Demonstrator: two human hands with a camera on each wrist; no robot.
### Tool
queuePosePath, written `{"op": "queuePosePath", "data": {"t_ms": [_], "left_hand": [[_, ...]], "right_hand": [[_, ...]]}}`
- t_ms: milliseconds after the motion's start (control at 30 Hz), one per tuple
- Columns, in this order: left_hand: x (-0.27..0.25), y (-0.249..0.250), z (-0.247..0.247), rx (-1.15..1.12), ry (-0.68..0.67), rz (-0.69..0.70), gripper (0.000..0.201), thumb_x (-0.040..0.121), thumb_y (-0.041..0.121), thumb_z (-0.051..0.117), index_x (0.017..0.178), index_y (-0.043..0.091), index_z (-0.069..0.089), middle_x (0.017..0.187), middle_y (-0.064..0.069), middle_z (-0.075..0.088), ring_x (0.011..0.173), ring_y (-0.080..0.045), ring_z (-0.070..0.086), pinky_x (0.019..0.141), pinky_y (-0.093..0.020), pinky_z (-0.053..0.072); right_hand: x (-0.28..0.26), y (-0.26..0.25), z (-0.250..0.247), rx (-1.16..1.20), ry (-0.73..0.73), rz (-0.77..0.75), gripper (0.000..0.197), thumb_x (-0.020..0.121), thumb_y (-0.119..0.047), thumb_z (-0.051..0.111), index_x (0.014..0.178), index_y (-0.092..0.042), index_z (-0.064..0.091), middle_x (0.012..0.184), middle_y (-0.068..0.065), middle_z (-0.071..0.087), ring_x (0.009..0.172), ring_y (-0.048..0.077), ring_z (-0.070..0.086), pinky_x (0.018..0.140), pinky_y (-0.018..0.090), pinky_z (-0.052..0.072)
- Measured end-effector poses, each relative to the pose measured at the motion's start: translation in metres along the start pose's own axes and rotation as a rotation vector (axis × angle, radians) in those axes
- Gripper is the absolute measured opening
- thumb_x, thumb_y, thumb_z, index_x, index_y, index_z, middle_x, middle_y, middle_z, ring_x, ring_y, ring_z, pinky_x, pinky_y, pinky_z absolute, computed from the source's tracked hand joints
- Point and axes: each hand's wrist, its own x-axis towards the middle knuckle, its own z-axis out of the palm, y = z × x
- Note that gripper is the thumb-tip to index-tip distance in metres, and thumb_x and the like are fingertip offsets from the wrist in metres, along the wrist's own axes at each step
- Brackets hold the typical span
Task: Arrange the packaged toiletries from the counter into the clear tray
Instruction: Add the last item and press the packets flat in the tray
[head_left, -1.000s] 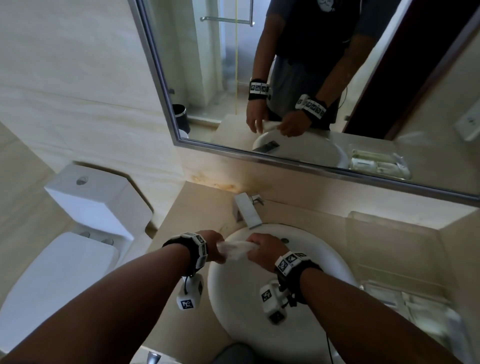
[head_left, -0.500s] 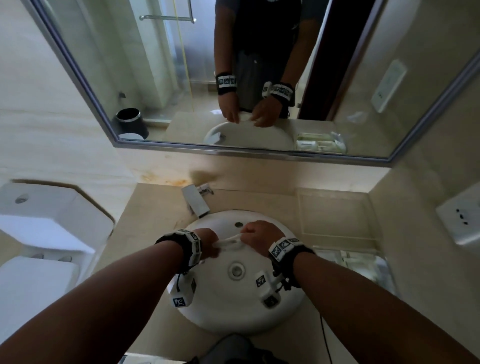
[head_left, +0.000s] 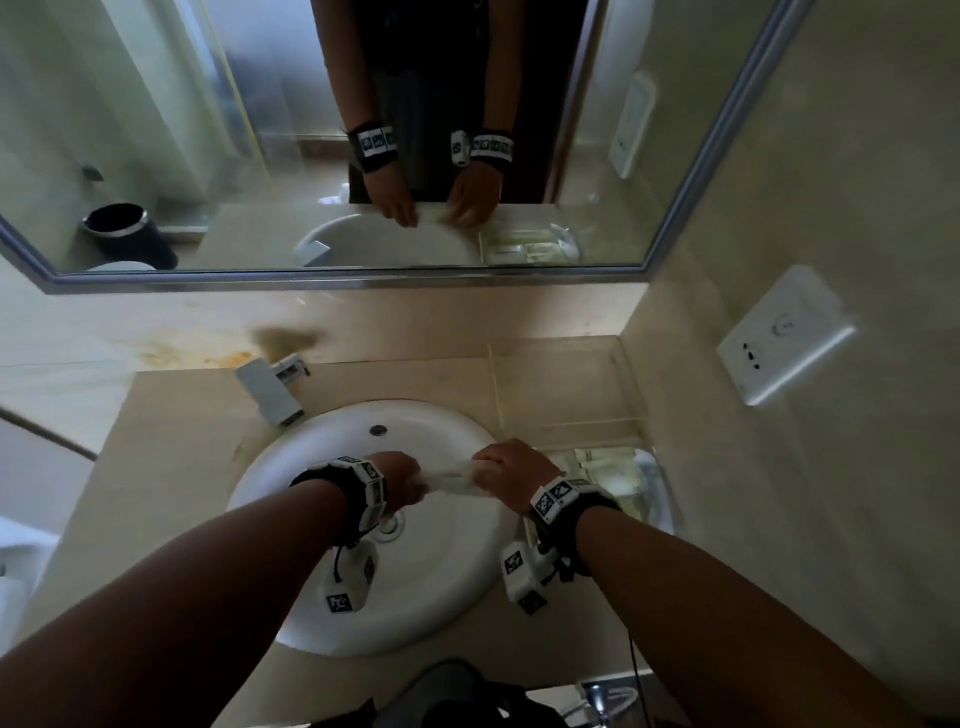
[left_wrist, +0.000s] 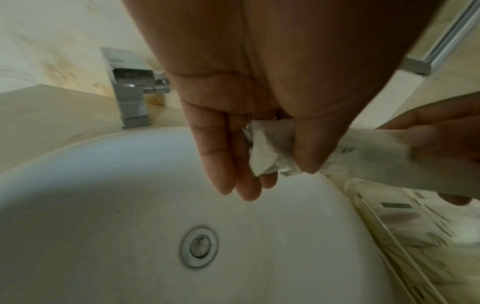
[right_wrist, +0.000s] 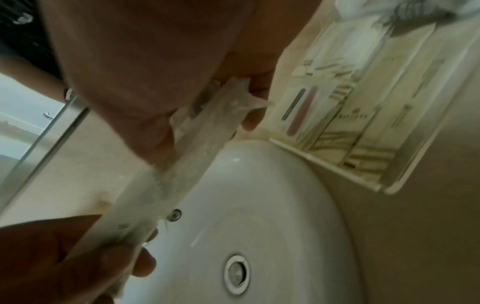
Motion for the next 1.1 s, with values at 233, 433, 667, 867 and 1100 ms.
{"op": "queuePosePath", "data": {"t_ms": [233, 433, 667, 867, 1100], "left_hand": [[0.02, 0.05, 0.005, -0.029, -0.002, 0.113, 0.02, 0.1, 0.033, 0.048, 0.096, 0.015, 0.056, 0.074, 0.006, 0.055, 0.059, -0.01, 0.056, 0.056, -0.022, 0.049], [0.023, 0.11, 0.013, -0.1, -0.081, 0.219, 0.025, 0.099, 0.032, 0.048, 0.107, 0.009, 0.055, 0.084, -0.003, 0.06, 0.071, -0.021, 0.06, 0.051, -0.024, 0.045], [0.029, 0.151, 0.023, 0.125, -0.107, 0.352, 0.047, 0.096, 0.031, 0.057, 0.138, 0.013, 0.045, 0.102, -0.008, 0.065, 0.076, -0.019, 0.059, 0.067, -0.031, 0.054], [0.047, 0.159, 0.038, 0.14, -0.072, 0.366, 0.056, 0.09, 0.027, 0.062, 0.143, 0.015, 0.044, 0.124, -0.007, 0.063, 0.091, -0.021, 0.061, 0.083, -0.036, 0.053], [0.058, 0.156, 0.057, -0.015, -0.062, 0.359, 0.064, 0.089, 0.017, 0.059, 0.147, 0.032, 0.037, 0.151, 0.005, 0.04, 0.109, -0.021, 0.063, 0.086, -0.033, 0.056]], "right_hand": [[-0.026, 0.042, -0.031, -0.285, -0.008, 0.112, 0.035, 0.087, -0.037, 0.055, 0.116, -0.022, 0.067, 0.114, 0.007, 0.06, 0.105, 0.026, 0.059, 0.09, 0.037, 0.049], [-0.052, 0.084, -0.045, -0.766, 0.165, 0.208, 0.028, 0.088, -0.039, 0.051, 0.109, -0.028, 0.066, 0.112, 0.003, 0.056, 0.107, 0.028, 0.051, 0.088, 0.042, 0.044], [-0.071, 0.12, -0.043, -0.683, 0.085, 0.35, 0.027, 0.092, -0.019, 0.048, 0.112, -0.023, 0.066, 0.117, 0.004, 0.058, 0.112, 0.028, 0.058, 0.088, 0.041, 0.051], [-0.081, 0.144, -0.029, -0.587, 0.147, 0.344, 0.027, 0.095, -0.016, 0.049, 0.113, -0.024, 0.067, 0.119, 0.004, 0.058, 0.115, 0.018, 0.058, 0.081, 0.034, 0.051], [-0.08, 0.157, -0.023, -0.519, 0.183, 0.383, 0.022, 0.094, -0.017, 0.05, 0.111, -0.018, 0.064, 0.121, 0.005, 0.057, 0.105, 0.024, 0.062, 0.08, 0.038, 0.054]]}}
